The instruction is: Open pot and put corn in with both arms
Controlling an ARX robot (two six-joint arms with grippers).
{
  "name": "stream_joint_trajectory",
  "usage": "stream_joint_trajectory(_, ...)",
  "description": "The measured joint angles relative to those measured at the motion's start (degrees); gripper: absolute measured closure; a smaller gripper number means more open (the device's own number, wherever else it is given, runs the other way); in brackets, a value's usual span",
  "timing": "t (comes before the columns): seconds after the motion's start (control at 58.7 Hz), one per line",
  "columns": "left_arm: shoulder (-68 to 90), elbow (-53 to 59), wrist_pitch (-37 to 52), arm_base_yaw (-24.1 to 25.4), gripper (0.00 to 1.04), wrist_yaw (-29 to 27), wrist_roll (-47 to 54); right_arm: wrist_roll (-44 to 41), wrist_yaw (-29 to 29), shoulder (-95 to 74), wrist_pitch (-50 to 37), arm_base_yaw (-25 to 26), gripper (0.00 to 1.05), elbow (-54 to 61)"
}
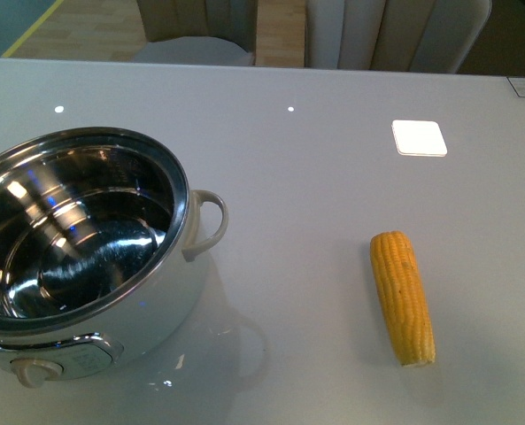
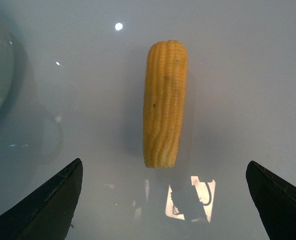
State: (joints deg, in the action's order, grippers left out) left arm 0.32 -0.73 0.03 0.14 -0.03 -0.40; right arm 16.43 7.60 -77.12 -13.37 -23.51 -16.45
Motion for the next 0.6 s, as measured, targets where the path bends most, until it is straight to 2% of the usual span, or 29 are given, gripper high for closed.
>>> stream_joint_trajectory(0.102,0.0,0.0,0.0,0.0,0.07,0.0,0.0,-1.6,0.5,-13.2,-7.2,-1.3,0.09,-2.6)
stream_joint_trajectory(0.273,0.0,0.0,0.0,0.0,0.07,0.0,0.0,-4.1,2.0,-28.4,-12.1,-0.7,0.09,-7.4)
stream_joint_trajectory(0.596,0.0,0.0,0.0,0.0,0.07,0.0,0.0,-6.9,1.9,-40.6,-16.3,1.2,0.09,-14.2)
